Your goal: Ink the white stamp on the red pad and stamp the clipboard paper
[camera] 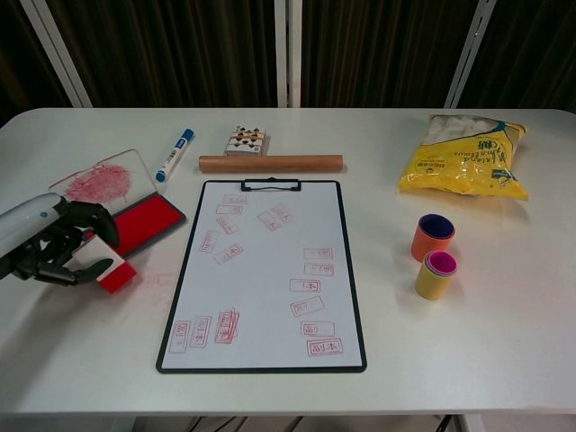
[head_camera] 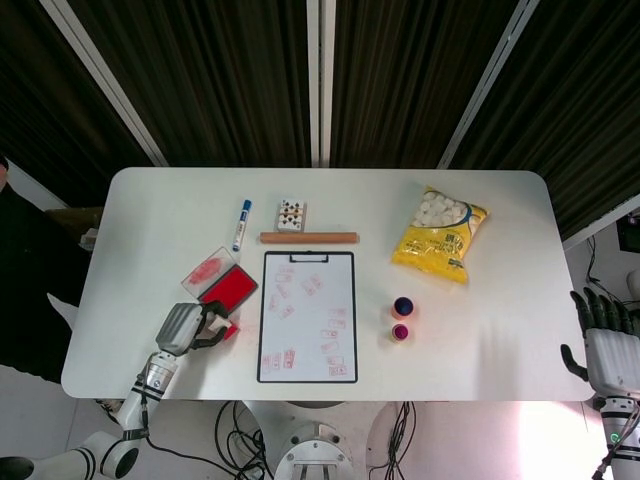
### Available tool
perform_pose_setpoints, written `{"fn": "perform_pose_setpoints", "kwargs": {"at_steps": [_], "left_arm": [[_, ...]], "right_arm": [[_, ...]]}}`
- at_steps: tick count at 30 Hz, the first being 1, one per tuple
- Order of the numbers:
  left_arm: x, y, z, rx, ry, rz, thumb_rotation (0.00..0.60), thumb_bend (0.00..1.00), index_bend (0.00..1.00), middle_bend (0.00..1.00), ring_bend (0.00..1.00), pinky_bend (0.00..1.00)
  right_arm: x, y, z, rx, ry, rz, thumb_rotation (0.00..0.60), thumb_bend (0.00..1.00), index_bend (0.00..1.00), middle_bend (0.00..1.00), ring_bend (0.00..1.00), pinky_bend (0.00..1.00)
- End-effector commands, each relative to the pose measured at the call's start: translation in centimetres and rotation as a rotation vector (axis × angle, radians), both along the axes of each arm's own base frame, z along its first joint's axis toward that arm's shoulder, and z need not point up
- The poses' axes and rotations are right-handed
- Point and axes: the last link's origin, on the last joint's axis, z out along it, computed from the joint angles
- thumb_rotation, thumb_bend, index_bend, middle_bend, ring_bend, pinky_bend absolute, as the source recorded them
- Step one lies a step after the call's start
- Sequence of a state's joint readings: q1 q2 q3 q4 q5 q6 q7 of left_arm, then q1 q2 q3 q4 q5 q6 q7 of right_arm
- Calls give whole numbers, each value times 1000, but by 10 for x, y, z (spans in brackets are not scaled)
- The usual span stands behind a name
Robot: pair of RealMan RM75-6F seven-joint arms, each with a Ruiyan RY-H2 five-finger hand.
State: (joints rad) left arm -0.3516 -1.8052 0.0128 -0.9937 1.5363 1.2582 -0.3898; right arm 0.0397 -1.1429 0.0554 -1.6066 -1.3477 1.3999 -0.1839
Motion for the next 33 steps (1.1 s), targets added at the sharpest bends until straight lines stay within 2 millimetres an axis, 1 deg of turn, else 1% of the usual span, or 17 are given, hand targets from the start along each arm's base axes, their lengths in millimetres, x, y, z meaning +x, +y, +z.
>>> {"fn": "perform_pose_setpoints", "kwargs": {"at_steps": [1, 17, 33], "left_arm": [[0, 0, 0, 0, 0, 2, 600, 333, 466, 541, 777, 909], [3, -3, 3, 33, 48, -63, 600, 307, 441, 515, 773, 907], [13, -7, 6, 43, 30, -92, 600, 295, 432, 515, 774, 907]], "right_arm": [[0, 0, 0, -1, 0, 1, 600, 290, 0, 0, 0, 0], [-2, 1, 1, -4, 0, -2, 600, 290, 0, 0, 0, 0], [-2, 1, -1, -1, 0, -3, 600, 290, 0, 0, 0, 0]]}}
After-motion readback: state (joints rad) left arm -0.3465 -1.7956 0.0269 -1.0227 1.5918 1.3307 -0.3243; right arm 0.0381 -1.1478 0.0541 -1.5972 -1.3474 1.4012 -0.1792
